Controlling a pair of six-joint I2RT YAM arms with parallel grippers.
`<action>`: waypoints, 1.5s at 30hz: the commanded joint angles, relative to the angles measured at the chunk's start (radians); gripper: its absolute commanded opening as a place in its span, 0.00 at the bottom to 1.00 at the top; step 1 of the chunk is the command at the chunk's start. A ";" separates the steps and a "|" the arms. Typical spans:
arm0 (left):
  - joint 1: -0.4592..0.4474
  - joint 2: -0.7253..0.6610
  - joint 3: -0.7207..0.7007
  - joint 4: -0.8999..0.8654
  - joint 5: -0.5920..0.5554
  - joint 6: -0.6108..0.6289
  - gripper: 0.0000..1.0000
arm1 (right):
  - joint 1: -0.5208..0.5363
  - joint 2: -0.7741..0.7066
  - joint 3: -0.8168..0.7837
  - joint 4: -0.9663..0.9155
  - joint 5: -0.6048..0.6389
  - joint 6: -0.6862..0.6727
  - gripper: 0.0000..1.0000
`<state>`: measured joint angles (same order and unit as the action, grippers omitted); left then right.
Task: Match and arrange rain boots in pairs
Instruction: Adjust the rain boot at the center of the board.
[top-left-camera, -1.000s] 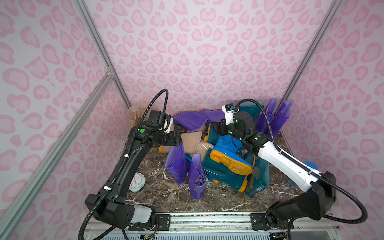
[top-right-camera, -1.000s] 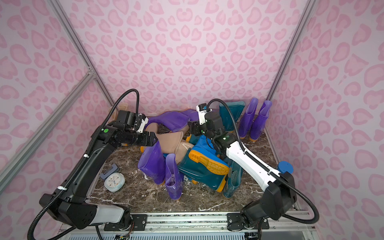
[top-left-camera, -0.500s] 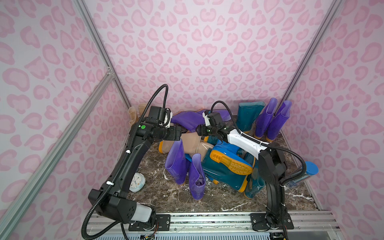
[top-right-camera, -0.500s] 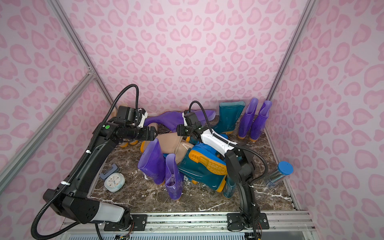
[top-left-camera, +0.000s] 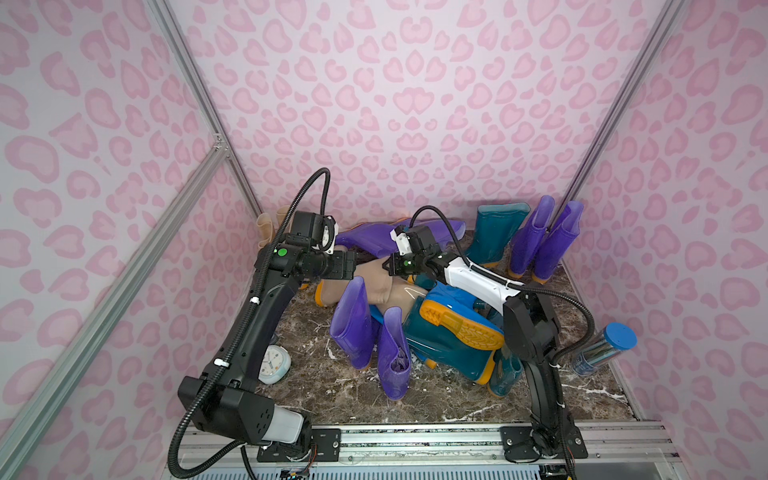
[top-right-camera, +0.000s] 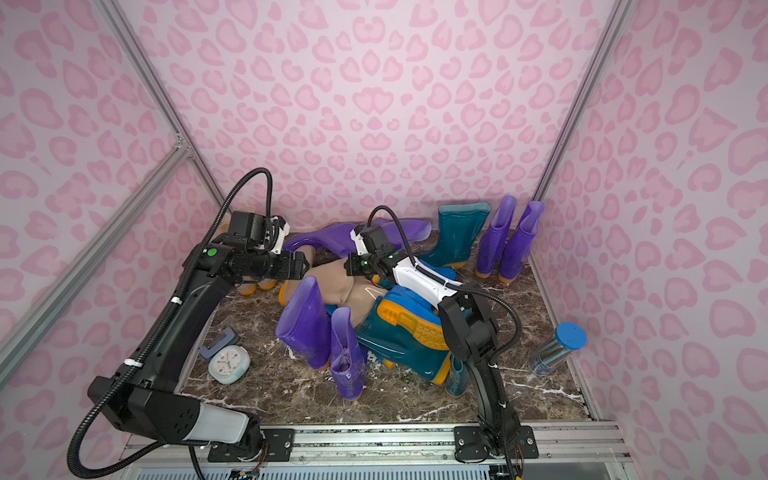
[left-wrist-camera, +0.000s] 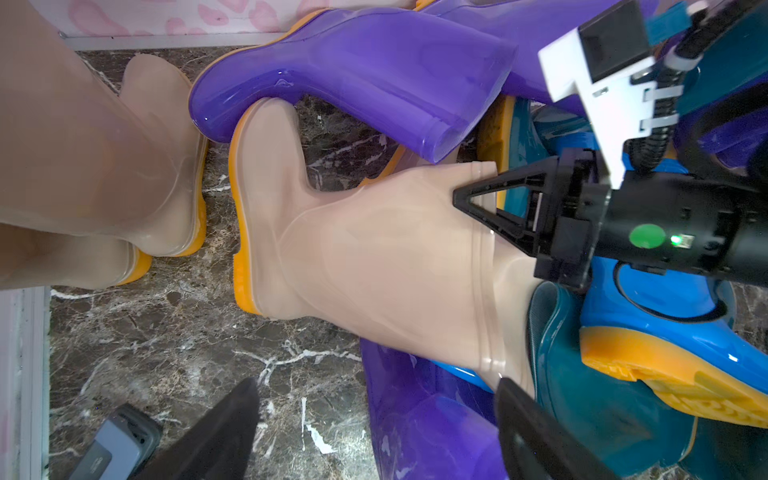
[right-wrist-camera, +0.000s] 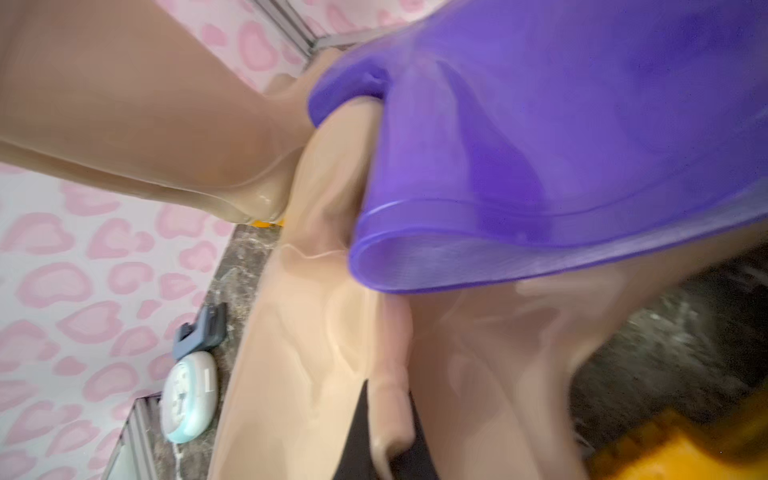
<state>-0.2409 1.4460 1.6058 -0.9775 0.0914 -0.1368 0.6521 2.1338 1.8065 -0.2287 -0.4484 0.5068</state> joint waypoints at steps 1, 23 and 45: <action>0.015 -0.014 0.000 0.010 0.007 0.026 0.90 | 0.031 -0.026 0.036 0.038 -0.047 -0.011 0.00; 0.104 -0.219 -0.255 0.118 -0.046 -0.088 0.97 | 0.185 0.331 0.708 -0.014 -0.289 0.248 0.49; 0.051 -0.229 -0.509 0.735 0.227 -0.479 1.00 | 0.023 0.078 0.022 0.967 -0.478 0.918 0.61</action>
<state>-0.1818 1.1995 1.1015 -0.3599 0.2527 -0.5880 0.6926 2.2086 1.8866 0.3923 -0.8520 1.1820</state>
